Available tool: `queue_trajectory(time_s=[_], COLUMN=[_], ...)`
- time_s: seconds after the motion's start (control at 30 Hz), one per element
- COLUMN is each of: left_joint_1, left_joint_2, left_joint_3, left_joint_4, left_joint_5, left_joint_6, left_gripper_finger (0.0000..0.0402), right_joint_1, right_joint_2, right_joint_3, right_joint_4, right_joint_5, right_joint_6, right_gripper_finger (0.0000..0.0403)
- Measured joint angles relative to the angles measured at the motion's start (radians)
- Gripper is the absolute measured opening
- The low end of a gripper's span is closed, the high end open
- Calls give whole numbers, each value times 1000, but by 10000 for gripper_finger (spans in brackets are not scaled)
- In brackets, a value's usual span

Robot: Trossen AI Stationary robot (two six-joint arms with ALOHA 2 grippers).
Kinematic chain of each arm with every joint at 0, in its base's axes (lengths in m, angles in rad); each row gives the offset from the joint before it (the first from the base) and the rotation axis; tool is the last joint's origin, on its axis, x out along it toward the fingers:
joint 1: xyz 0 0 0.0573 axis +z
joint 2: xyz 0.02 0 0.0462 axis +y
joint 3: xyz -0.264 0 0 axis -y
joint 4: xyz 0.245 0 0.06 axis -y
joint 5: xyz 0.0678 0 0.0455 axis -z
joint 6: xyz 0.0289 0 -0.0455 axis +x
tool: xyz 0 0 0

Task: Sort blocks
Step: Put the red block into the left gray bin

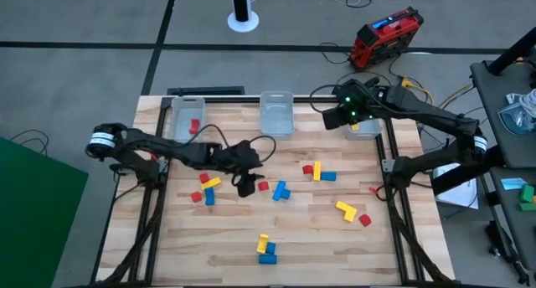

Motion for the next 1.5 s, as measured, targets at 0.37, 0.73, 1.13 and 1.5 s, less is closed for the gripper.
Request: queue_trajectory(time_s=[0.37, 0.73, 1.13, 1.5], left_joint_1=[-26, -112, -129, -128], left_joint_2=[87, 259, 298, 343], left_joint_3=[-90, -4, -9, -10], left_joint_4=[119, 142, 163, 253], left_joint_5=[-37, -55, -132, -94], left_joint_6=[-52, -96, -162, -53], left_gripper_finger=[186, 255, 256, 248], right_joint_1=[14, 14, 14, 14], right_joint_2=[2, 2, 3, 3], right_joint_3=[0, -5, -8, -9], right_joint_4=[1, 1, 1, 1], right_joint_5=[4, 5, 5, 4], right_joint_6=[1, -5, -16, -30], right_gripper_finger=[13, 13, 13, 13])
